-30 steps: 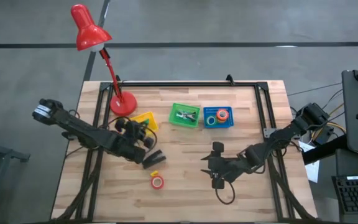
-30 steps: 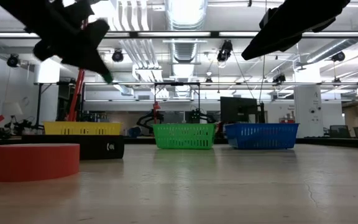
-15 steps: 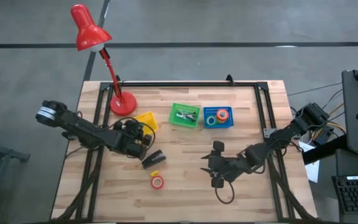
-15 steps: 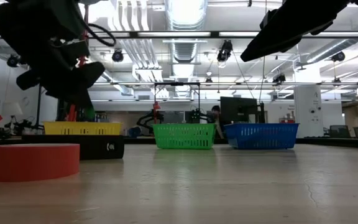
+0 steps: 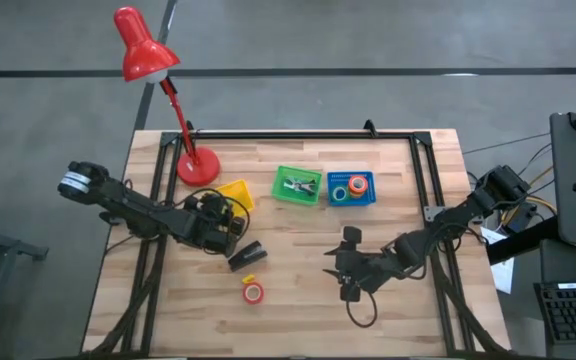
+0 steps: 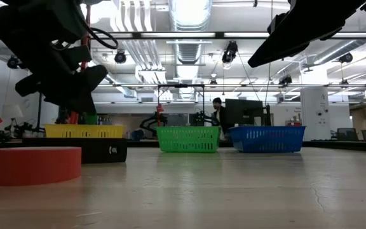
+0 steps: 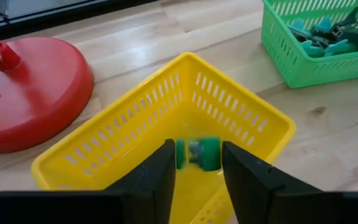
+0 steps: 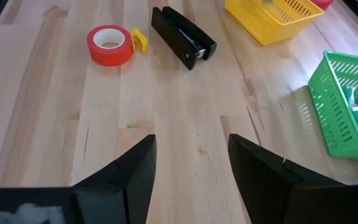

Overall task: Pick and place Stapler, Stapler remover, tape
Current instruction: Put the small green stapler in the yellow basket, then put the big black stapler in the yellow basket

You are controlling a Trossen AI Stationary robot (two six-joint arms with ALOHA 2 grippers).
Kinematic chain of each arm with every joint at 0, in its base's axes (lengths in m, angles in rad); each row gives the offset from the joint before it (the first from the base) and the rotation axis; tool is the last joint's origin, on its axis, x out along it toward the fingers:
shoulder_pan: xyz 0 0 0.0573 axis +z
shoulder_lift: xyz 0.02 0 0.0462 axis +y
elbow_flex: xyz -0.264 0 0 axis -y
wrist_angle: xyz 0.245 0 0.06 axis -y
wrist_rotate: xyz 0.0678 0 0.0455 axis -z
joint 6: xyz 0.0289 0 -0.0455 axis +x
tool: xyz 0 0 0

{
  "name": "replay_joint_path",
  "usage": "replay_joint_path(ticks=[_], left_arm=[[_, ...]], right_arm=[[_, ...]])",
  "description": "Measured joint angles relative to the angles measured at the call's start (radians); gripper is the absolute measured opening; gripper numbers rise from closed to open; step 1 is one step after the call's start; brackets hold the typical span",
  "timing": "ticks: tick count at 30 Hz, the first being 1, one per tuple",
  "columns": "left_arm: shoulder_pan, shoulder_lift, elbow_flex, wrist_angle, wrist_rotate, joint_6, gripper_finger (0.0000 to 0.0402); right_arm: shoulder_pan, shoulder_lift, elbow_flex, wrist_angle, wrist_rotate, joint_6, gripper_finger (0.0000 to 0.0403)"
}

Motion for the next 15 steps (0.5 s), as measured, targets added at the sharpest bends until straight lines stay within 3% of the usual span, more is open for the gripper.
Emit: replay_joint_path(ticks=[9, 15], left_arm=[[0.000, -0.001, 0.006, 0.026, -0.030, 0.014, 0.0188], [-0.009, -0.002, 0.040, 0.148, -0.024, 0.182, 0.0191]], right_arm=[[0.000, 0.000, -0.006, 0.018, 0.002, 0.000, 0.0196], [0.000, 0.000, -0.007, 0.020, 0.002, 0.000, 0.0196]])
